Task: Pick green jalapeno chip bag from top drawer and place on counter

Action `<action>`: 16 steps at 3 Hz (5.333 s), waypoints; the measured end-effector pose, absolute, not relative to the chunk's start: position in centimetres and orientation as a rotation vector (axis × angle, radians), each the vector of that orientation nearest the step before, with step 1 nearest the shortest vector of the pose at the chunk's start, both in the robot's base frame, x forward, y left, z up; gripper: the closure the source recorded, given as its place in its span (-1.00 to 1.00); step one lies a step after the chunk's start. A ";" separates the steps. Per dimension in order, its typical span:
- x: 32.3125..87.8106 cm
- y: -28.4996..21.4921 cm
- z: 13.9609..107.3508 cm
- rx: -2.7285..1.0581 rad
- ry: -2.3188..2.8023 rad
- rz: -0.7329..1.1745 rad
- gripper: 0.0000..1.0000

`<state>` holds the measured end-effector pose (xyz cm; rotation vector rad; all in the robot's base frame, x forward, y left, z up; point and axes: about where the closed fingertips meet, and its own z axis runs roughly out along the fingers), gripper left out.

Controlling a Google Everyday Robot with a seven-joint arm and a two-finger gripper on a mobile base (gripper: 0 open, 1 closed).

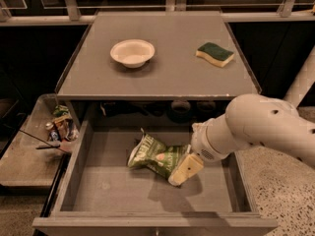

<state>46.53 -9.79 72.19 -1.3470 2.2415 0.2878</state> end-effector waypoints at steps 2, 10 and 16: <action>48.2 -7.4 68.4 -1.317 2.085 0.361 -1.00; 50.9 -4.4 58.5 -1.314 2.084 0.240 0.34; 49.5 -9.3 76.2 -1.410 1.924 0.254 1.00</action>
Offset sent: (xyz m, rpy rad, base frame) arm 0.0239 0.0361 -0.0555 0.2299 -0.1812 0.1240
